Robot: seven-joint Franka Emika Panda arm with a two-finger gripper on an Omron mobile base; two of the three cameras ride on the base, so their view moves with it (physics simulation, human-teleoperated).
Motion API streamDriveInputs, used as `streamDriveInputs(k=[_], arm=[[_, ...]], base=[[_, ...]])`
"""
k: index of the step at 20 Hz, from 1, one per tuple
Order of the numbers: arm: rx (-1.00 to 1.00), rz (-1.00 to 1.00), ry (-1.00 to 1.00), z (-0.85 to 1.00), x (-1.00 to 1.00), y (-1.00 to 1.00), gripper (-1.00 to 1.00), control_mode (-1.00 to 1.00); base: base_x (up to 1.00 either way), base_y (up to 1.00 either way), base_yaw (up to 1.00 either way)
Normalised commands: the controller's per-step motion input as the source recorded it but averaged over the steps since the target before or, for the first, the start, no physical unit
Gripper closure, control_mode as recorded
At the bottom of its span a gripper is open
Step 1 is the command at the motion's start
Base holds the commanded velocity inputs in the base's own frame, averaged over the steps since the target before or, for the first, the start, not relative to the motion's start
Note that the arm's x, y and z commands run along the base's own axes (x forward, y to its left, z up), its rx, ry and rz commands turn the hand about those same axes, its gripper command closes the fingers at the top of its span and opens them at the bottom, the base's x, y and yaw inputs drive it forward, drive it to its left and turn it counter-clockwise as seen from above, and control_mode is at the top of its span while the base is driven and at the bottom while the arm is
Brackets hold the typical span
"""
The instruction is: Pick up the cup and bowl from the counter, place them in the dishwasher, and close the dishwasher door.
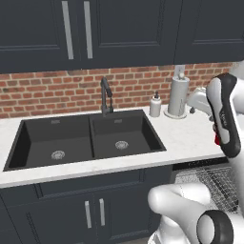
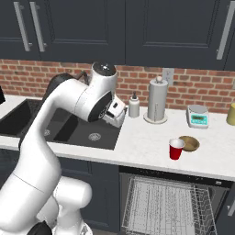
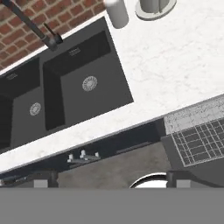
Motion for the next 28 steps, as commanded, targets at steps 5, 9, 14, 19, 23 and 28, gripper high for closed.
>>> streamDriveInputs(k=[5,9,14,19,23,28], arm=[[0.10,-0.58,-0.06,-0.01,-0.14,-0.34,-1.00,-1.00],[-0.15,-0.55,-0.01,0.00,0.13,-0.08,-1.00,-1.00],[-0.32,-0.19,0.08,0.00,0.37,-0.33,-1.00,-1.00],[-0.15,-0.01,0.02,-0.09,0.45,-0.41,-1.00,-1.00],[0.00,0.14,-0.02,-0.26,0.48,-0.68,-1.00,-1.00],[0.00,0.35,0.05,-0.23,0.30,-0.91,-1.00,-1.00]], base=[[0.00,0.00,0.00],[0.00,0.00,0.00],[0.00,0.00,0.00],[0.00,0.00,0.00],[0.00,0.00,0.00],[0.00,0.00,0.00]])
